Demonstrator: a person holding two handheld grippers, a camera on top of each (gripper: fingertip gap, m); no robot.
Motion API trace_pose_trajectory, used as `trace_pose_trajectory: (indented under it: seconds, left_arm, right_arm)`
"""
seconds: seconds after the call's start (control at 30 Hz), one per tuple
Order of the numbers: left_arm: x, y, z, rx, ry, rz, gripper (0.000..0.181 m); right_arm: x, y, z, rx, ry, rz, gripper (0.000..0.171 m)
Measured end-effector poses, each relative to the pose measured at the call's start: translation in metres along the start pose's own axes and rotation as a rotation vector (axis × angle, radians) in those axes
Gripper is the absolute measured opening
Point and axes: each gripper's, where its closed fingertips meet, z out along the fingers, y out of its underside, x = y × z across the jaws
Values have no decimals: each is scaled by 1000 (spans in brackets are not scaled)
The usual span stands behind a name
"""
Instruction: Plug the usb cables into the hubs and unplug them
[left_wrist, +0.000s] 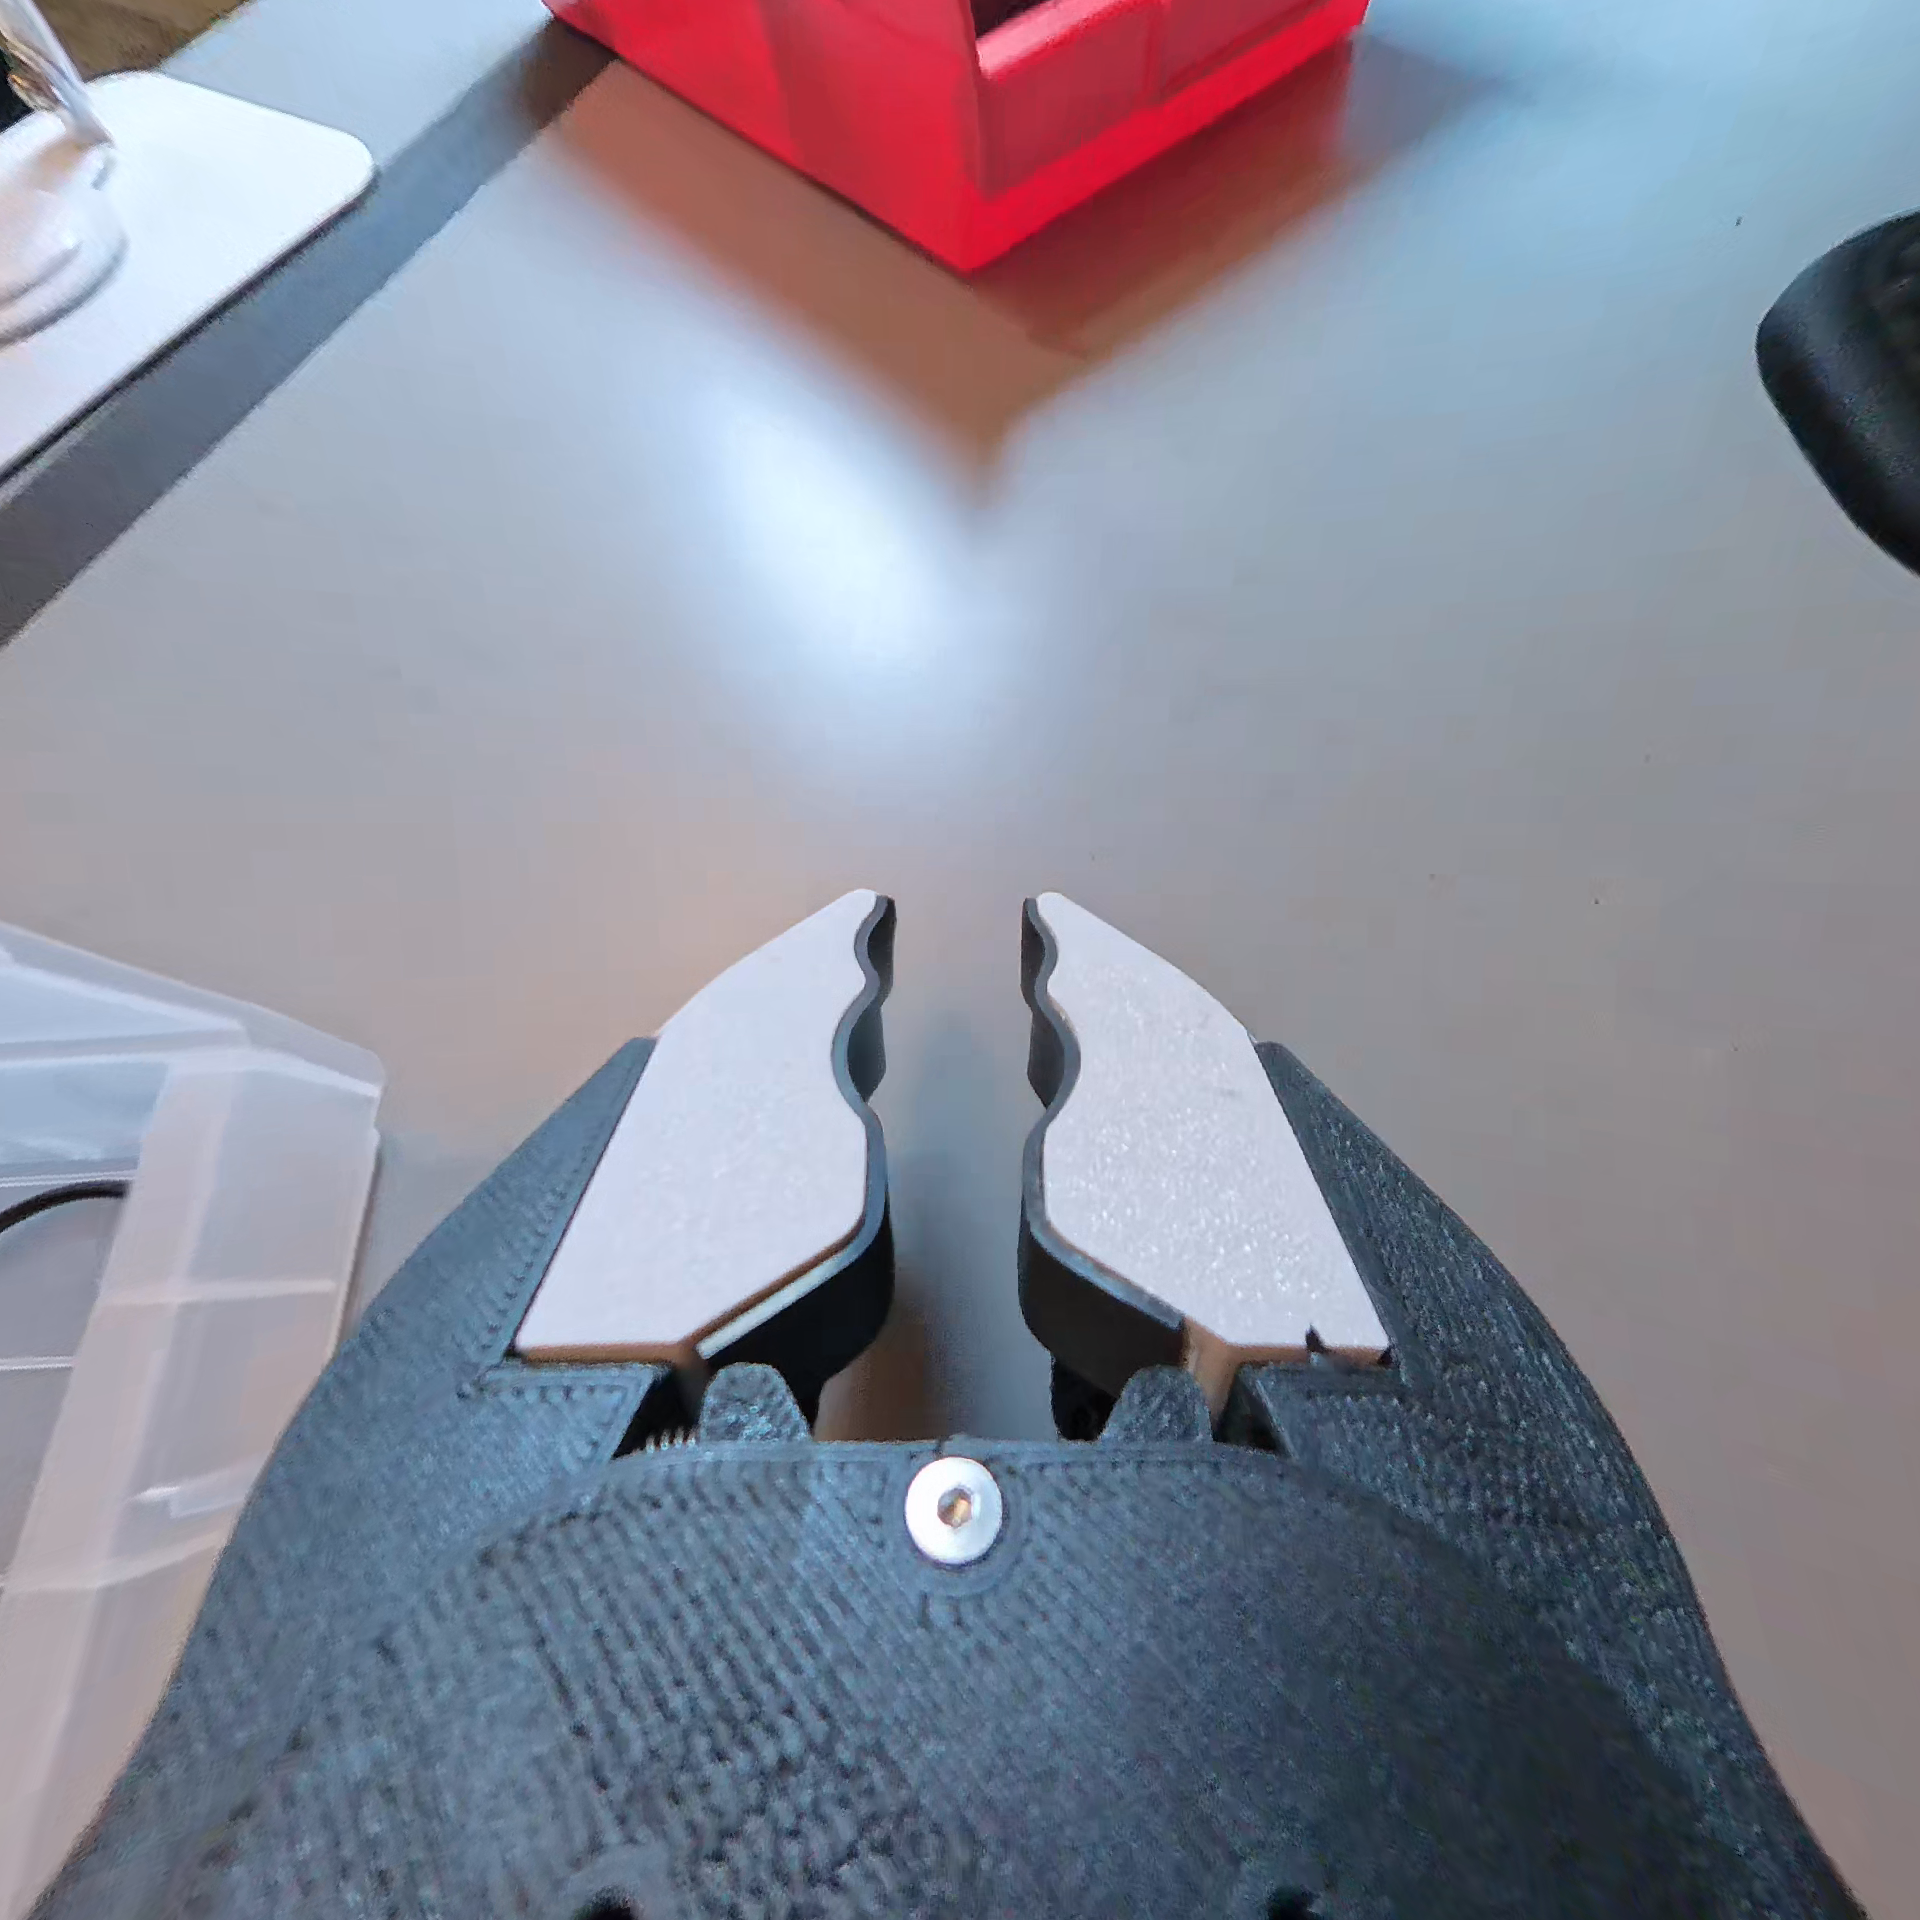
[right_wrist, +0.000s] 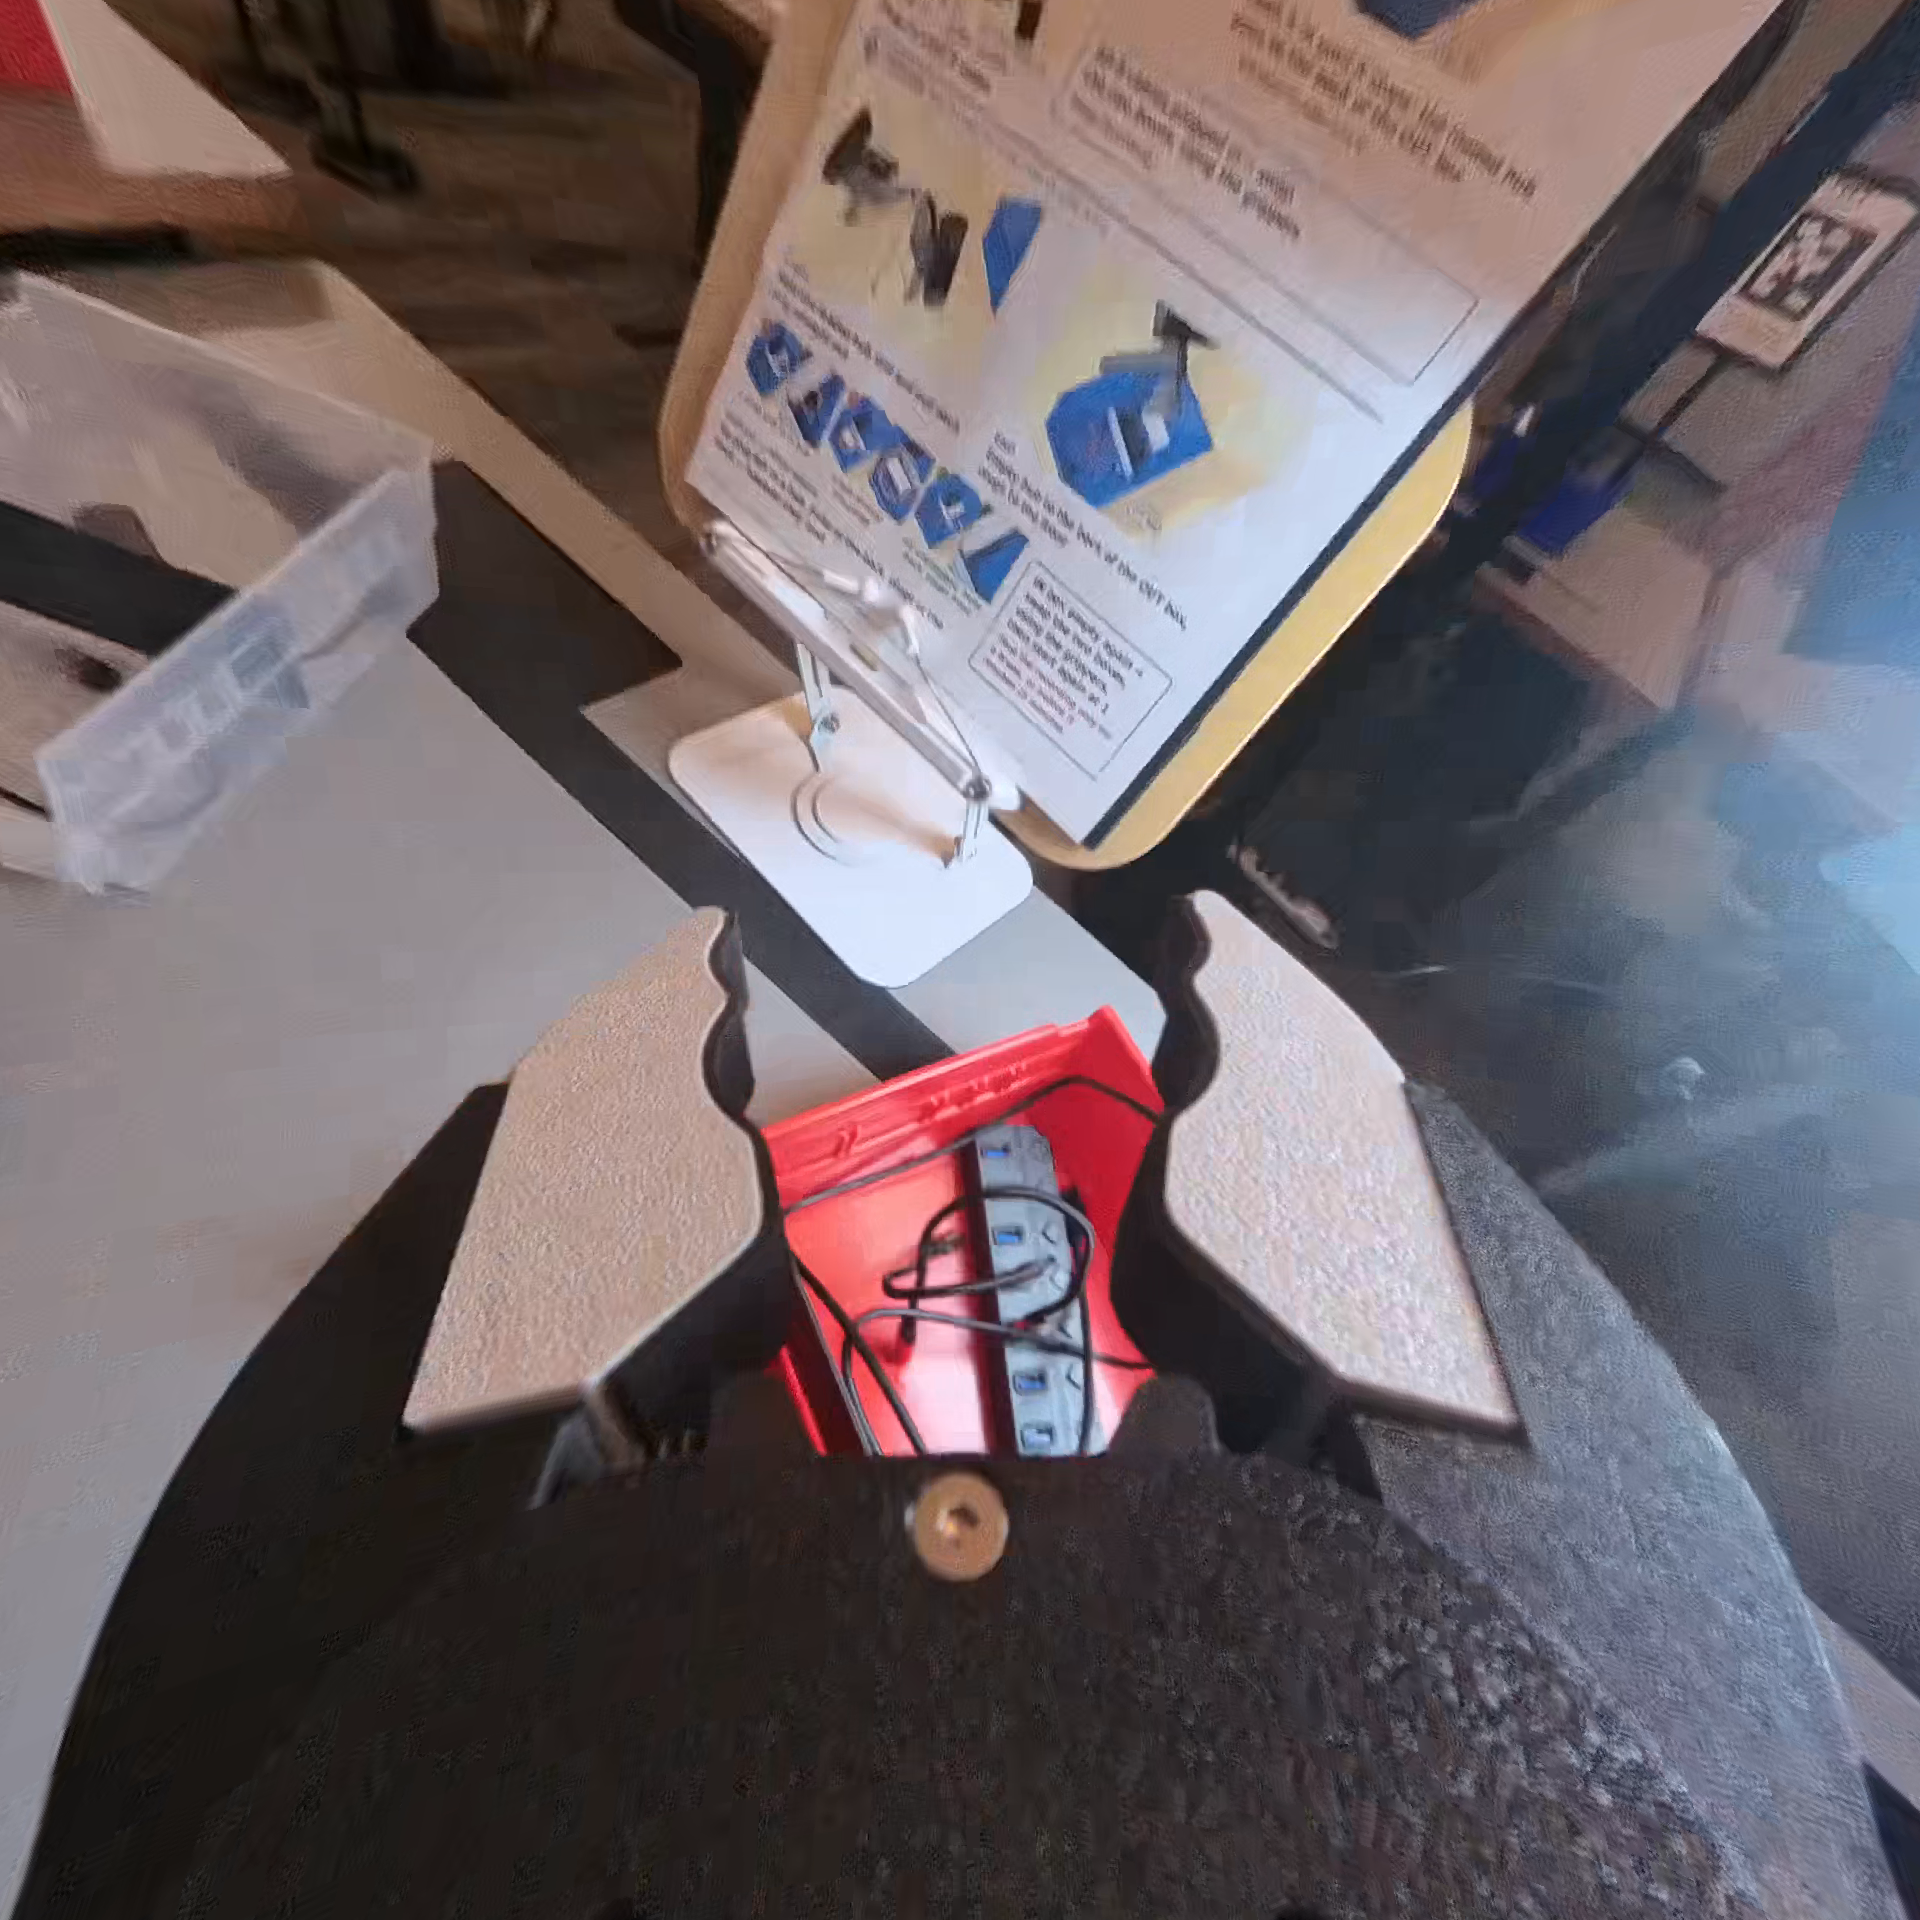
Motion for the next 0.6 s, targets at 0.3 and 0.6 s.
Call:
trace_pose_trajectory:
  seconds: [0.3, 0.6]
  left_arm:
    - [-39, -49, -54, 270, -165, -93, 28]
    - [-180, -88, -171, 329, -475, -236, 35]
  right_arm:
    - [-167, 54, -34, 376, -108, 325, 57]
    - [-206, 114, -22, 388, 2, 300, 51]
